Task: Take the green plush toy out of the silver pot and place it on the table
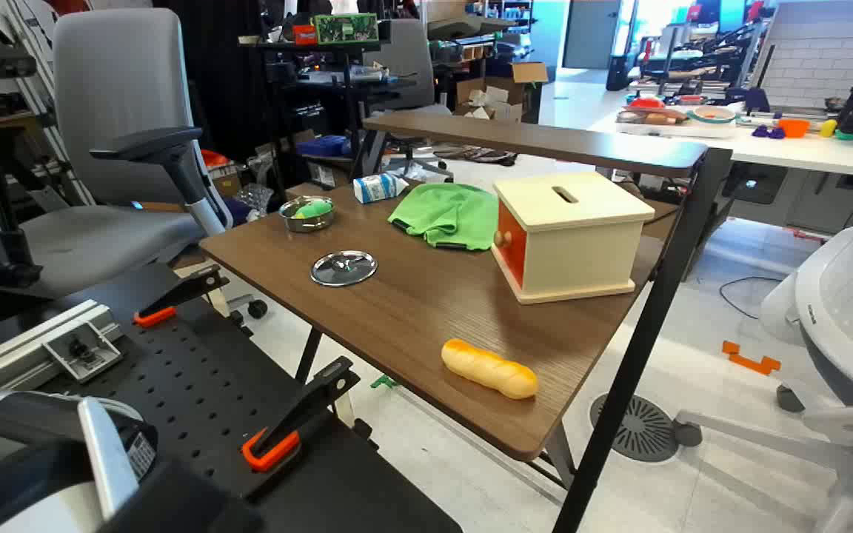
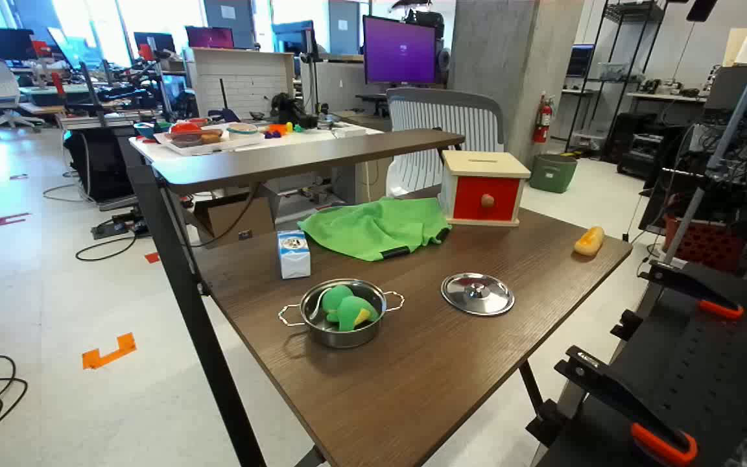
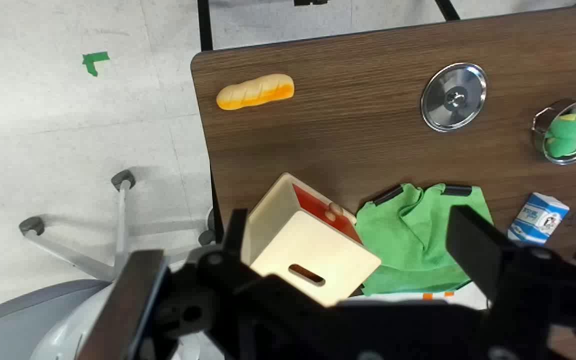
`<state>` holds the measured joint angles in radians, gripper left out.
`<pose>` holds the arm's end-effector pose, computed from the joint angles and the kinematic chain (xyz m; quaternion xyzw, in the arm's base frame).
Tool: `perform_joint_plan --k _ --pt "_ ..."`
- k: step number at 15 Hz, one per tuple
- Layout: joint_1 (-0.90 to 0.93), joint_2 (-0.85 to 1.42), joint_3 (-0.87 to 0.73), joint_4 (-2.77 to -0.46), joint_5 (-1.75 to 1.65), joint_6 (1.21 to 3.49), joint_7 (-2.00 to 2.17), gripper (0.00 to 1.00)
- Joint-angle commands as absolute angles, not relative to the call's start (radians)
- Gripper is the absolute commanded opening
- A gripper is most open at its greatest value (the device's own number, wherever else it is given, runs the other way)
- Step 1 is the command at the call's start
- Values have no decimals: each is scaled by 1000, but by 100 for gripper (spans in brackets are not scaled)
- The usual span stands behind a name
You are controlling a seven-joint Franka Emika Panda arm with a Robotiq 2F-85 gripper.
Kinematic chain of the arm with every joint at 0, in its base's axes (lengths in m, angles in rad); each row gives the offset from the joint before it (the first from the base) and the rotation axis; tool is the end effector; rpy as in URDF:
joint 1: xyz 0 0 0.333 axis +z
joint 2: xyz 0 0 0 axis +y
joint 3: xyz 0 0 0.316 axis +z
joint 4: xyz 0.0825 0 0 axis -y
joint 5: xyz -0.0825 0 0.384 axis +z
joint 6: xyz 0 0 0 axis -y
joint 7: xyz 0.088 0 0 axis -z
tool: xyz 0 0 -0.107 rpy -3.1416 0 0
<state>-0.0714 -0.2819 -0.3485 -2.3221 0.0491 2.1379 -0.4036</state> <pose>0.4289 -0.1952 0.4536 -0.9967 0.0160 -0.0640 0.0473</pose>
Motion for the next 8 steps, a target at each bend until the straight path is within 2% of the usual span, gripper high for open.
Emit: perform_joint_plan --k 1,8 --pt "-102 -279 -320 -2320 59 2135 -411 100" --pt "-91 -249 -304 -2307 64 2140 -411 100"
